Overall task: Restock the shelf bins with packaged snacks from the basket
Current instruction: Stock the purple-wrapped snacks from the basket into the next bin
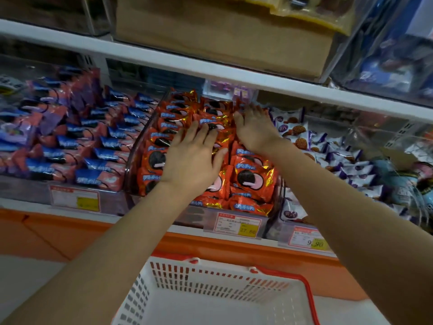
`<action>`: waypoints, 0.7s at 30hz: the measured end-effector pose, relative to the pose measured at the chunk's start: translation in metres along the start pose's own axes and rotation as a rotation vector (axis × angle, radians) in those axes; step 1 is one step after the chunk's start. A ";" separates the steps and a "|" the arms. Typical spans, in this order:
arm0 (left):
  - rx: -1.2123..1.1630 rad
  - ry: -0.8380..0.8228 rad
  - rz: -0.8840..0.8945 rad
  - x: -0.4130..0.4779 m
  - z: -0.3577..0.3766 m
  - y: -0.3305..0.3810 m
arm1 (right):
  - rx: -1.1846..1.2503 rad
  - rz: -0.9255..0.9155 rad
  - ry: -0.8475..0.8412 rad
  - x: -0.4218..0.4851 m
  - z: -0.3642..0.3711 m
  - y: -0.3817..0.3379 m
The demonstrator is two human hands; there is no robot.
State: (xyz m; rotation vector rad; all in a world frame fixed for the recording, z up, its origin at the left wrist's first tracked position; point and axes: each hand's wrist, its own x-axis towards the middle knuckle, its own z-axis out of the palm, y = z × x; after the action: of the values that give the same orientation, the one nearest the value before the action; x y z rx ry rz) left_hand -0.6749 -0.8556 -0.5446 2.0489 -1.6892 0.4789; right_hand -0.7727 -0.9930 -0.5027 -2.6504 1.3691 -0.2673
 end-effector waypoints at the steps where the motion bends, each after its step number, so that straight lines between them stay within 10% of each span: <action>1: -0.008 0.000 0.001 0.000 0.001 0.000 | -0.018 -0.007 -0.023 0.008 0.000 0.002; 21: -0.097 -0.017 0.027 0.002 0.000 -0.004 | 0.055 -0.151 -0.065 -0.058 0.004 -0.010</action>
State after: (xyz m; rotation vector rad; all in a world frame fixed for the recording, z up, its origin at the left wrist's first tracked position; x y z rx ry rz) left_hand -0.6705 -0.8568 -0.5441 1.9691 -1.7178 0.3809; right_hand -0.7965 -0.9395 -0.5092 -2.6954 1.1279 -0.2298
